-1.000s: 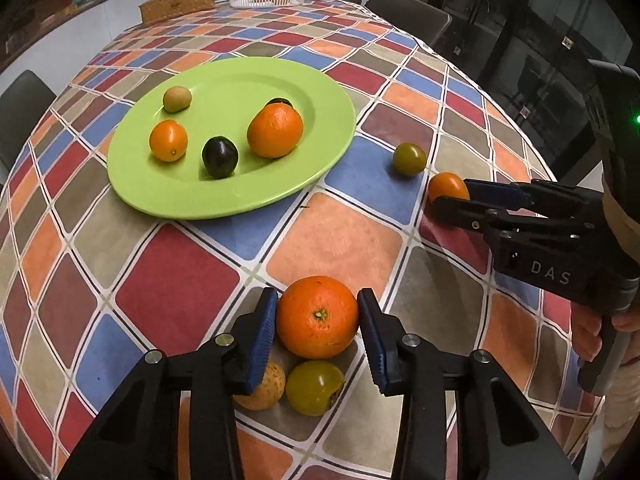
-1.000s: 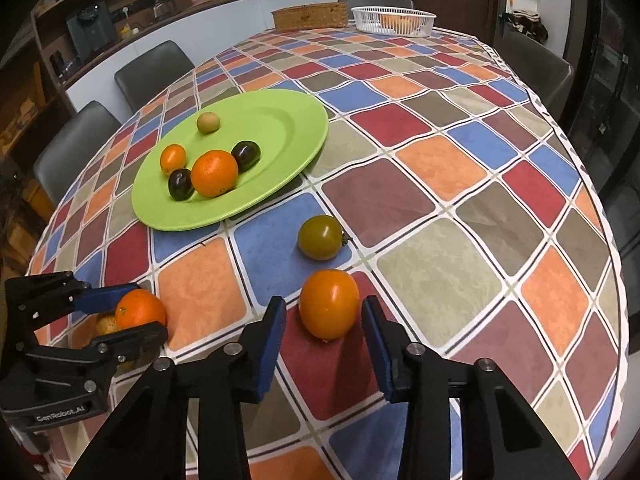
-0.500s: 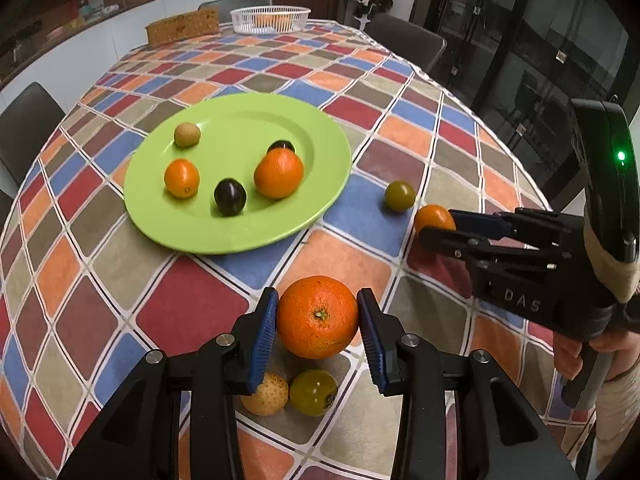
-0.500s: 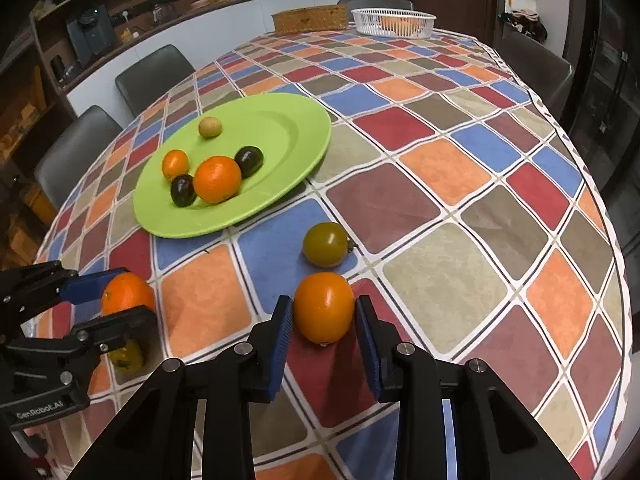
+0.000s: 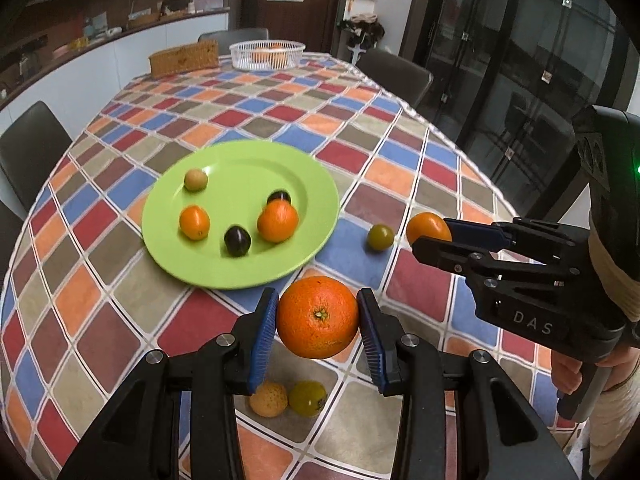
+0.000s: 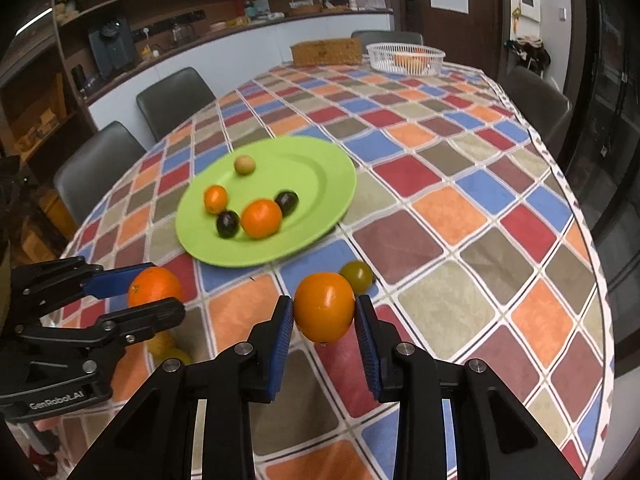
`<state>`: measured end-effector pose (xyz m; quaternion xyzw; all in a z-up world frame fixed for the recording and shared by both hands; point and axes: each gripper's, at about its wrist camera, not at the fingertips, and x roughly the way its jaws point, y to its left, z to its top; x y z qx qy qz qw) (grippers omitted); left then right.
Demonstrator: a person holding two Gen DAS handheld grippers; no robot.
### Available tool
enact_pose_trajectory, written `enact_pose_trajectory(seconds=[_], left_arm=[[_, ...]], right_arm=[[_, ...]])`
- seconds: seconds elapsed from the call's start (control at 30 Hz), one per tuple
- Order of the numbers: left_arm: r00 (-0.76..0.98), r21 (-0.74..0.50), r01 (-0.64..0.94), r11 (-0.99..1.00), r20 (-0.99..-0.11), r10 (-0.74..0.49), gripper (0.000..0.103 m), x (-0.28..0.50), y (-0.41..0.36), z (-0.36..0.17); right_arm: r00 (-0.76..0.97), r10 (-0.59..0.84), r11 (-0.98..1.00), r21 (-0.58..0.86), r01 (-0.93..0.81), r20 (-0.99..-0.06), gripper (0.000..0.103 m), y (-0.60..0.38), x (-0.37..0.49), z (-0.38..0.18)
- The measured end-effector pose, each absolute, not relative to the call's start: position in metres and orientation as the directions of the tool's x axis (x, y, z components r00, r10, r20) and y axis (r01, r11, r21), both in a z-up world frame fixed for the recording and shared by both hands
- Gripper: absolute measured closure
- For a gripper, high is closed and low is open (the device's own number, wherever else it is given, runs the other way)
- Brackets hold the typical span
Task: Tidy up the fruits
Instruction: 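Carry both oranges onto the green plate and open both tools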
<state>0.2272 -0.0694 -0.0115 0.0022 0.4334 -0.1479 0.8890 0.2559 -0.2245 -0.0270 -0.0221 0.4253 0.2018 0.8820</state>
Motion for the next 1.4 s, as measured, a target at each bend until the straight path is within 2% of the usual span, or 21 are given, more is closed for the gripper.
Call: enact_pose_trajectory(seconds=[0.63, 1.4], left_arm=[[0.655, -0.074, 0.259, 0.963, -0.719, -0.232, 0.064, 0.27, -0.041, 0.022], [0.58, -0.146, 0.174, 0.974, -0.784, -0.221, 0.064, 0.381, 0.001, -0.024]], right_arm=[[0.595, 0.389, 0.905, 0.172, -0.389, -0.703, 0.07, -0.19, 0.288, 0.009], [0.495, 0.34, 0.907, 0.14, -0.397, -0.799, 0.07, -0.141, 0.396, -0.027]])
